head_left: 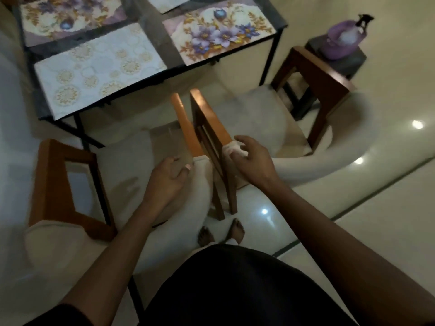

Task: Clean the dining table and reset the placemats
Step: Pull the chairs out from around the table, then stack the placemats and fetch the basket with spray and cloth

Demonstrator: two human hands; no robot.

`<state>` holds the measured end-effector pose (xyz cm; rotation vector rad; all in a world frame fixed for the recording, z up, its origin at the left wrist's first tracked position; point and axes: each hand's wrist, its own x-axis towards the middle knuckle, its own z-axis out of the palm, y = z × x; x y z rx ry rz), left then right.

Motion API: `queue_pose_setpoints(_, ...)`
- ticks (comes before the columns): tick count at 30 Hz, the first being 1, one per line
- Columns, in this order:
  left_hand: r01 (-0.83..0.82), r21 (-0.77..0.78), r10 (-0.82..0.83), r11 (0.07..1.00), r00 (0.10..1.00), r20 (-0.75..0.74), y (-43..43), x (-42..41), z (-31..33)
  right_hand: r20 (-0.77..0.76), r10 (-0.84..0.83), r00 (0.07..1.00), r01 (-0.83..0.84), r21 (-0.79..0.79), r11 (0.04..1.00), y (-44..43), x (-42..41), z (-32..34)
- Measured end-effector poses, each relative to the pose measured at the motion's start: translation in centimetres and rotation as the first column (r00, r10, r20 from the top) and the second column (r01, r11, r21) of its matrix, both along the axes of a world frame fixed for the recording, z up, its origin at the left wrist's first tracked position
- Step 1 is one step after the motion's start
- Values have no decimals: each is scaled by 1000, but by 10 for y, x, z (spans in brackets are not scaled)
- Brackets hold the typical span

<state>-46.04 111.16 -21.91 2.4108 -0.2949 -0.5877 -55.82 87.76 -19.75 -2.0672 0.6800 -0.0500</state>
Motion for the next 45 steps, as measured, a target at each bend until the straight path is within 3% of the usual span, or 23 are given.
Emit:
queue_pose_setpoints(9, 233, -184, -235, 955, 972, 12, -108, 5, 27, 80, -326, 942, 331, -50, 942, -54, -67, 11)
queue_pose_setpoints(16, 420, -203, -420, 885, 906, 42, -202, -14, 38, 128, -492, 861, 498, -27, 866, -140, -99, 17)
queue_pose_setpoints(25, 419, -179, -422, 890, 906, 24, -362, -54, 28, 153, -529, 835, 529, 42, 848, -319, -125, 5)
queue_pose_setpoints(36, 289, -206, -310, 935, 947, -80, -585, -111, 39, 42, -350, 936, 342, 126, 931, -536, -169, -3)
queue_pose_setpoints(45, 337, -222, -362, 915, 928, -85, -696, -108, 38, -24, -387, 922, 386, 149, 910, -632, -186, -6)
